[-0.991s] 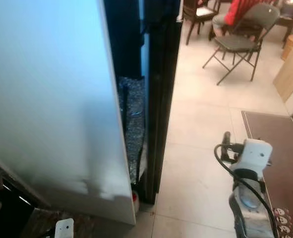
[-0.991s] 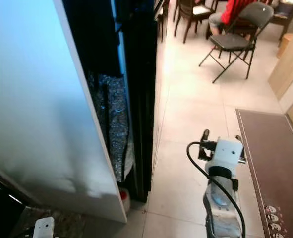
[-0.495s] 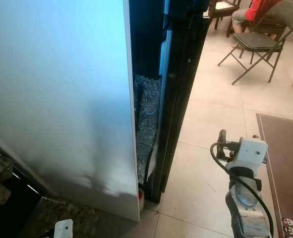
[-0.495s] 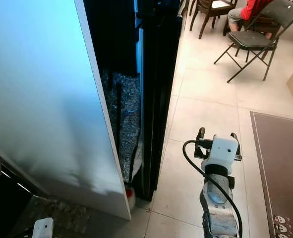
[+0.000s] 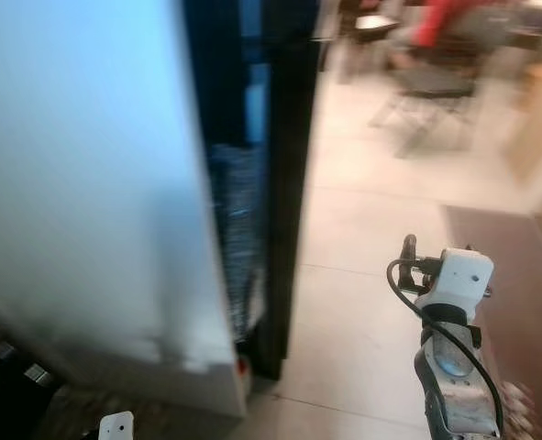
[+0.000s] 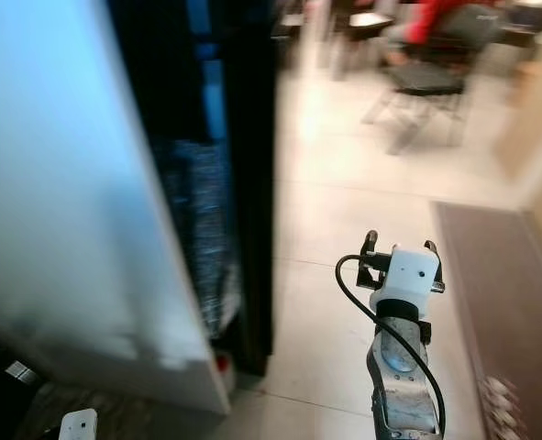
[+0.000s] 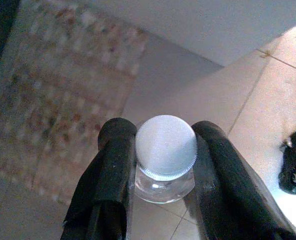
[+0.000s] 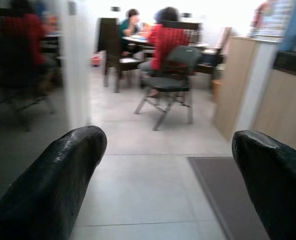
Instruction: Restocking fridge
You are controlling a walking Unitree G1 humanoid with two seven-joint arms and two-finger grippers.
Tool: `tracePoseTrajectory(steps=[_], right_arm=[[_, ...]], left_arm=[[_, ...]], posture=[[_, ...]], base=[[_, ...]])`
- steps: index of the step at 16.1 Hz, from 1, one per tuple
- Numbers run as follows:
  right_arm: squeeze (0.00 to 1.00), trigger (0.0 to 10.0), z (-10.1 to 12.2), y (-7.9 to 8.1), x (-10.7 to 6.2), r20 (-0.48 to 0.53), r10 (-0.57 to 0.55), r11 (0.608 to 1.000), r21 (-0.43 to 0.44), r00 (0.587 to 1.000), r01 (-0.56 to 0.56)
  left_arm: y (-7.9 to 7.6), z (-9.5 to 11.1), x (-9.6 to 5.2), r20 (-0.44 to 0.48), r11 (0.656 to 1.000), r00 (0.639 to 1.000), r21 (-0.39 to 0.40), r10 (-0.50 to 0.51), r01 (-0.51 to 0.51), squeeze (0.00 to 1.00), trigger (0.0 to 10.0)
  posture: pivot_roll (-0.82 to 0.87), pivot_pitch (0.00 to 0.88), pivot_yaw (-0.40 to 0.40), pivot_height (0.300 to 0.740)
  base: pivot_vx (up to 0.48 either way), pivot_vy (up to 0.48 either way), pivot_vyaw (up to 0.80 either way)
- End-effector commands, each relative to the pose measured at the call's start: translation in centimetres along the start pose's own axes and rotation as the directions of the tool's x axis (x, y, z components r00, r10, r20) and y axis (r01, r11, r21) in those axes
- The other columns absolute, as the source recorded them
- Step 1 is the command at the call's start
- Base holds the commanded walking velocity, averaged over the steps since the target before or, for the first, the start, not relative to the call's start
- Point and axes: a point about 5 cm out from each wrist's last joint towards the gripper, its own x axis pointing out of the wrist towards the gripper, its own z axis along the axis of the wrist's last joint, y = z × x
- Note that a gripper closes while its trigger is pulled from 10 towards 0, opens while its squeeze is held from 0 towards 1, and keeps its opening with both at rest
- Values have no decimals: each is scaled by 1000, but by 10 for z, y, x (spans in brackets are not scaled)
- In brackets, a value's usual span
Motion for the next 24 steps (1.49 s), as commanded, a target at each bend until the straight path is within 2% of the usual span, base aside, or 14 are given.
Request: tracePoseTrajectory(steps=[1,3,12,19,24], right_arm=[[0,10000,0,1,0,1,0,1000,6,1000,0],[0,10000,0,3,0,2,5,1000,4,1000,-5],[0,10000,-1,6,-1,-4,8,1000,14,1000,-8],[0,10000,-2,7,0,-10,6,1000,20,1000,-6],[0,10000,-1,7,0,-9,7,1000,19,1000,-6]], left_arm=[[-1,-1,0,-6,1000,1000,16,-7,7,0,10000],[-1,-1,0,-7,1000,1000,17,-6,6,0,10000],[1,0,0,-6,1000,1000,23,-7,7,0,10000],[1,0,0,-7,1000,1000,23,-7,8,0,10000],[1,1,0,-6,999,1000,32,-12,12,0,10000]], posture=[[-162,0,58,740],[-162,0,58,740],[-158,0,65,740],[-156,0,65,740],[-156,0,64,740]], base=[[0,0,0],[0,0,0],[0,339,0],[0,0,0],[0,262,0]])
